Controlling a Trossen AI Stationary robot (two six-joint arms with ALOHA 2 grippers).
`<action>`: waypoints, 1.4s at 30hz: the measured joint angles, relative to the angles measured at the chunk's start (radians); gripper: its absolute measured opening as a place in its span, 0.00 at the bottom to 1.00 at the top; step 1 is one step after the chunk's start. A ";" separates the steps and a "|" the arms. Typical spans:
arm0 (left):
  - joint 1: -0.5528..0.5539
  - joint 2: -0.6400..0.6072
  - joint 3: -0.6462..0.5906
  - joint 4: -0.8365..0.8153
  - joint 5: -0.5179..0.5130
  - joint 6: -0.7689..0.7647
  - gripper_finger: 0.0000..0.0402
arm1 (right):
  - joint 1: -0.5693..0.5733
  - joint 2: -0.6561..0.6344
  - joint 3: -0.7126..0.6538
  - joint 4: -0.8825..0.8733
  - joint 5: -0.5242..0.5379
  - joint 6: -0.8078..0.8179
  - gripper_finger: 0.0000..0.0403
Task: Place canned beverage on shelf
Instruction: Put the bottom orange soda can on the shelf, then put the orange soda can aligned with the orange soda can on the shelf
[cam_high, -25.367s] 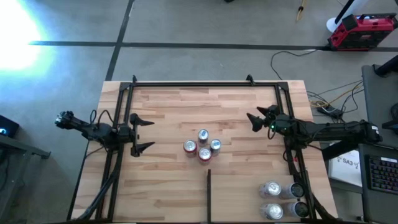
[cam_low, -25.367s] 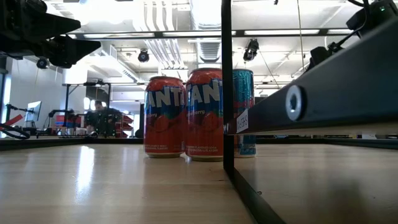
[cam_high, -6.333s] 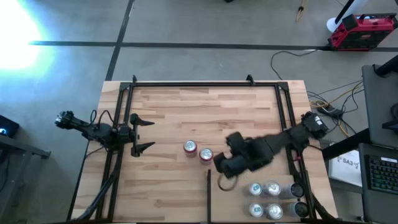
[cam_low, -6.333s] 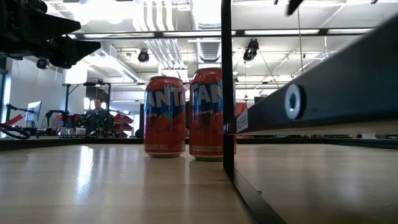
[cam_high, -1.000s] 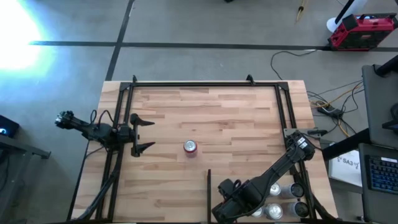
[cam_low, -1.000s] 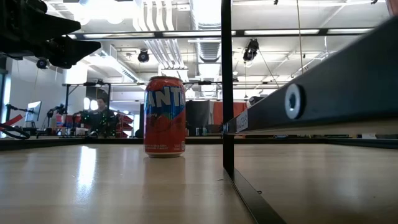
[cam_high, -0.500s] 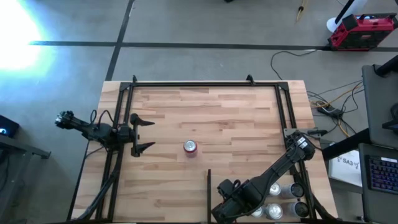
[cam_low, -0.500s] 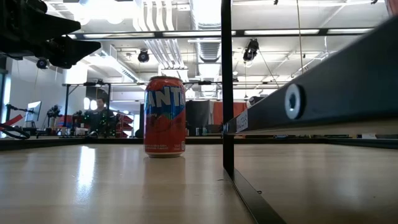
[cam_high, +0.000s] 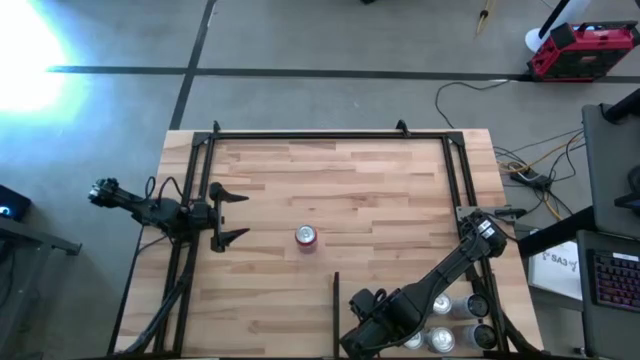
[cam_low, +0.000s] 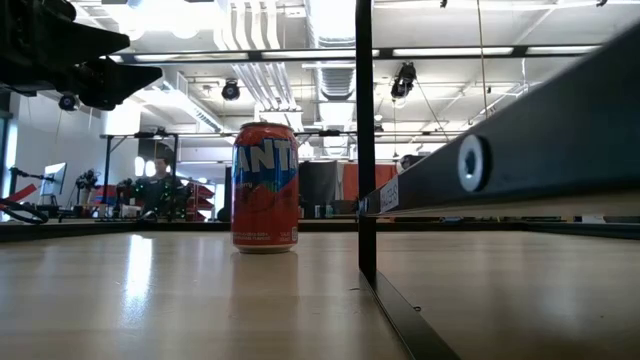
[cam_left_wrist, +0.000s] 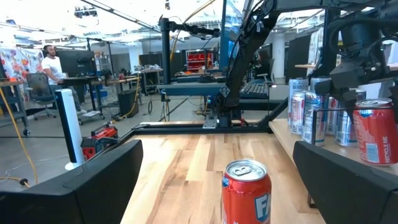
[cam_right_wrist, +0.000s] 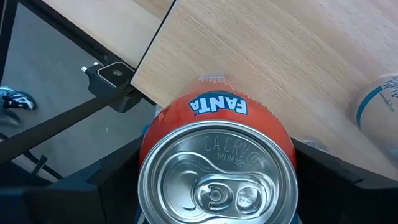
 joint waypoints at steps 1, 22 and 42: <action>0.000 0.000 0.000 0.000 0.000 0.000 1.00 | 0.000 0.000 0.000 0.001 -0.001 -0.002 0.77; 0.000 0.000 0.000 0.000 0.000 0.000 1.00 | 0.000 -0.001 0.000 0.012 -0.013 -0.017 0.88; 0.000 0.000 0.000 0.000 0.000 0.000 1.00 | -0.023 -0.002 0.091 -0.088 0.031 -0.039 0.88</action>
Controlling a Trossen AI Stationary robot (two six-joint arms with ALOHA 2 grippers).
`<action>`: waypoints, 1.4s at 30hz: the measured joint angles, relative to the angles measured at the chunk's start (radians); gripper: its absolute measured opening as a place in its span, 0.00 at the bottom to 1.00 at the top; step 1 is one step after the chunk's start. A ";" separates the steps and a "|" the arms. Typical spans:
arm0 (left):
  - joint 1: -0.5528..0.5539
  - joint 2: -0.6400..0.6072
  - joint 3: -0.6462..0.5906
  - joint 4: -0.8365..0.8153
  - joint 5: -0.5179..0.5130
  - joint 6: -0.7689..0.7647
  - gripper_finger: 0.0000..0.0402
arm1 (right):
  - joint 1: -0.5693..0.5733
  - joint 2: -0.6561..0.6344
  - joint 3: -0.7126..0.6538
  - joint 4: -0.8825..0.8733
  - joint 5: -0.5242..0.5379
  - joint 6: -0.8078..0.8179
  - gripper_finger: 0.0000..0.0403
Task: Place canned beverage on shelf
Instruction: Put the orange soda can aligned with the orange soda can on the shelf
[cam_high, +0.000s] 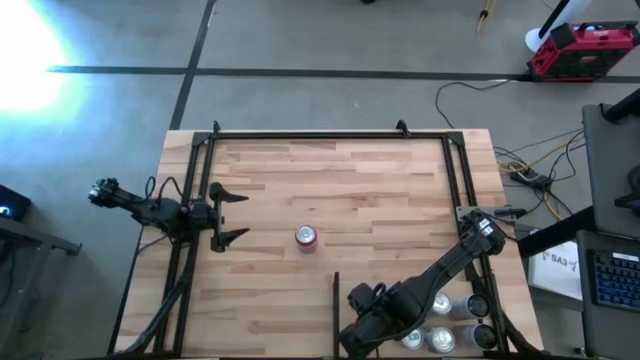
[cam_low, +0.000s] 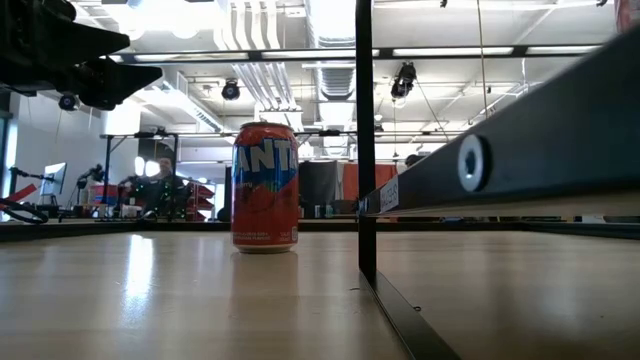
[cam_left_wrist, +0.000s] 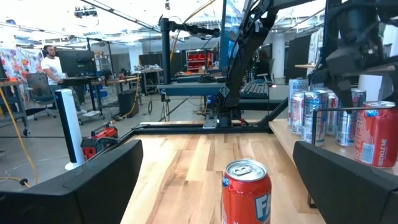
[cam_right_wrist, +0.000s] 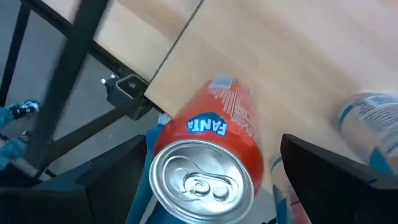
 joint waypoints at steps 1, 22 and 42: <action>0.000 0.000 0.000 0.000 0.000 0.000 1.00 | 0.000 0.000 0.012 -0.017 0.013 -0.001 0.88; 0.000 0.000 0.000 0.000 0.000 0.000 1.00 | -0.307 -0.003 0.148 -0.282 0.141 -0.200 0.88; 0.000 0.000 0.000 0.000 0.000 0.000 1.00 | -0.478 0.151 0.155 0.086 0.283 -0.794 0.88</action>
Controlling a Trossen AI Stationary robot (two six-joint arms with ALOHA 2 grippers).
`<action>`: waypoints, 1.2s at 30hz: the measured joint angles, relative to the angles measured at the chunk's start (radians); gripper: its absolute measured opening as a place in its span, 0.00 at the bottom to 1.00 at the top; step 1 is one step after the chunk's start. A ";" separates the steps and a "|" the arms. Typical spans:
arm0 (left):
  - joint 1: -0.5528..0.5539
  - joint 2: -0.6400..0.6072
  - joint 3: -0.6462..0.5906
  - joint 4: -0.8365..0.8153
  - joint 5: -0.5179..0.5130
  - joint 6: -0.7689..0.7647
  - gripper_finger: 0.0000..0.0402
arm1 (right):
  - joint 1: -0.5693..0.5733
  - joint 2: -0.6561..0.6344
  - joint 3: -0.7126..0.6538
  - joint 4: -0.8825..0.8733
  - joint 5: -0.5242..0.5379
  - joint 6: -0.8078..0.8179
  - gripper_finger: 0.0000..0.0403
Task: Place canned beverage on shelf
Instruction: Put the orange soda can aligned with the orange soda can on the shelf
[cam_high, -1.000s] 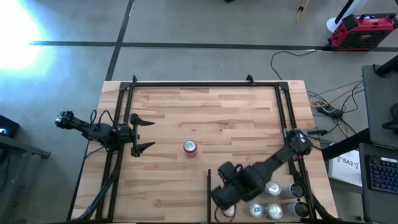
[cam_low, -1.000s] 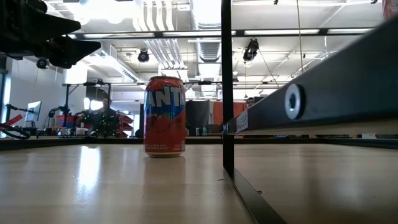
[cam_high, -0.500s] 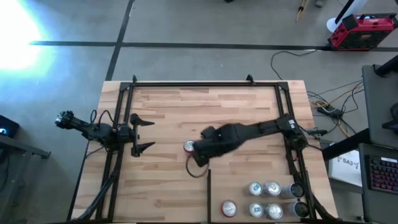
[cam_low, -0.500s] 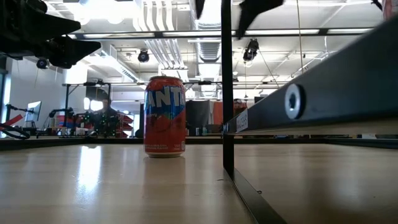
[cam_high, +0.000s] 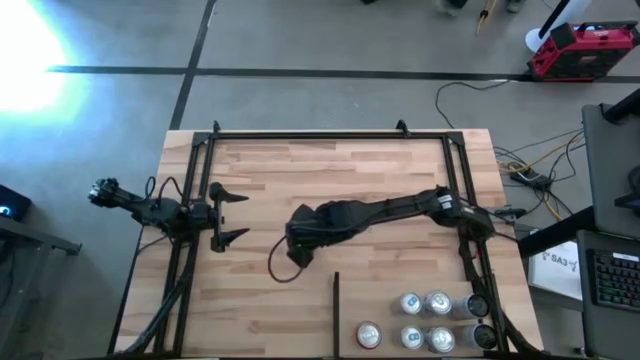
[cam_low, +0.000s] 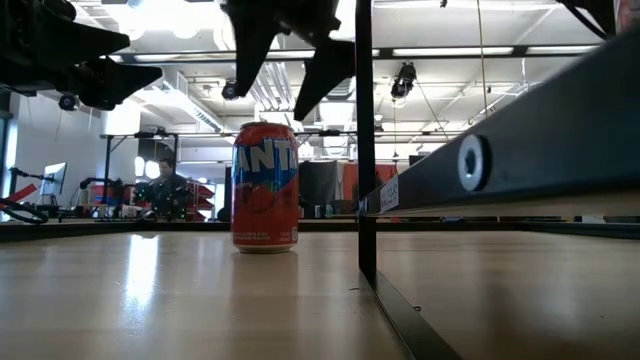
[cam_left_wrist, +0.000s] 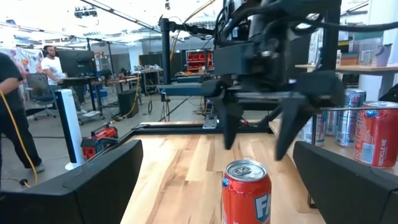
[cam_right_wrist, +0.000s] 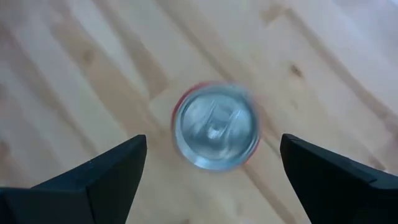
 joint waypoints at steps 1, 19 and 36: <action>0.000 0.000 0.000 0.000 0.000 0.000 1.00 | -0.005 0.004 0.000 0.007 0.008 0.007 0.88; 0.000 0.000 0.000 0.000 0.000 0.000 1.00 | -0.048 0.049 -0.019 0.060 -0.040 0.008 0.88; 0.000 0.000 0.000 0.000 0.000 0.000 1.00 | -0.048 0.048 -0.133 0.150 -0.098 0.015 0.88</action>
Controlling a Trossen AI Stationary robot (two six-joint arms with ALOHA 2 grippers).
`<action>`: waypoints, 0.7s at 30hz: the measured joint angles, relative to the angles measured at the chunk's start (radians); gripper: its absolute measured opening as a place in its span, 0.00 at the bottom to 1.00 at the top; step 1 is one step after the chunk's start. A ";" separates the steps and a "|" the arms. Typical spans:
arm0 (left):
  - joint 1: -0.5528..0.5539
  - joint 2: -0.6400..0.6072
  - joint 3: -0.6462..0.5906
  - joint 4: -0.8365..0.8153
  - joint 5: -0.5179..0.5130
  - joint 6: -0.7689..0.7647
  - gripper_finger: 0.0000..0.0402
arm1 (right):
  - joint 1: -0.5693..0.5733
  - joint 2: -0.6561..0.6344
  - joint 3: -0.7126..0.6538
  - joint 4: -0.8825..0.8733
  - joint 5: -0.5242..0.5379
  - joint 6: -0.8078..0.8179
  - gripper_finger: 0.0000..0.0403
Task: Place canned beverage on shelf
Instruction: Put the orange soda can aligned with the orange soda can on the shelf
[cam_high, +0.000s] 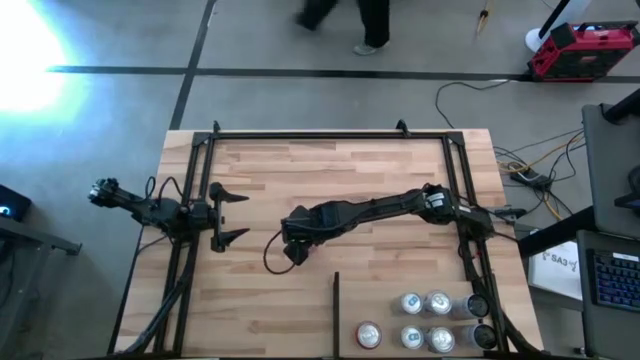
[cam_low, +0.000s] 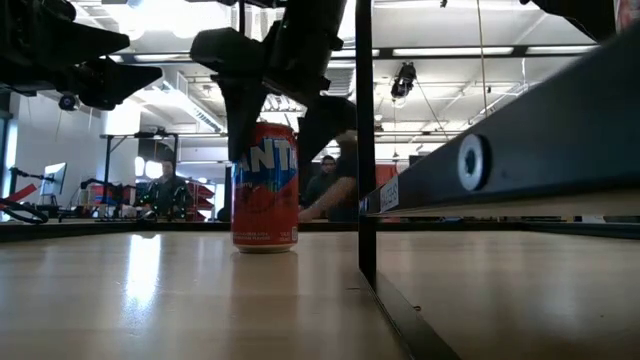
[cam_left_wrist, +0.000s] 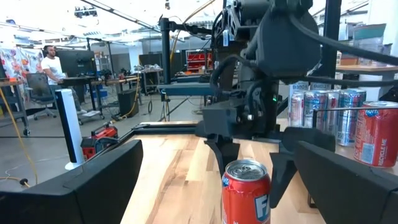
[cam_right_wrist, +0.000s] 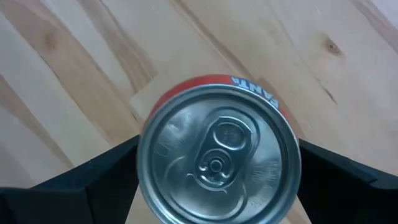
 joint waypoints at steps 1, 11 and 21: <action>0.000 0.000 0.000 0.000 0.000 0.000 1.00 | -0.001 0.000 -0.002 0.000 0.000 0.002 0.88; 0.000 0.000 0.000 0.000 0.000 0.000 1.00 | -0.002 -0.001 -0.003 0.011 0.007 0.071 0.72; 0.000 0.000 0.000 0.000 0.000 0.000 1.00 | -0.004 -0.008 0.022 -0.097 0.004 0.212 0.72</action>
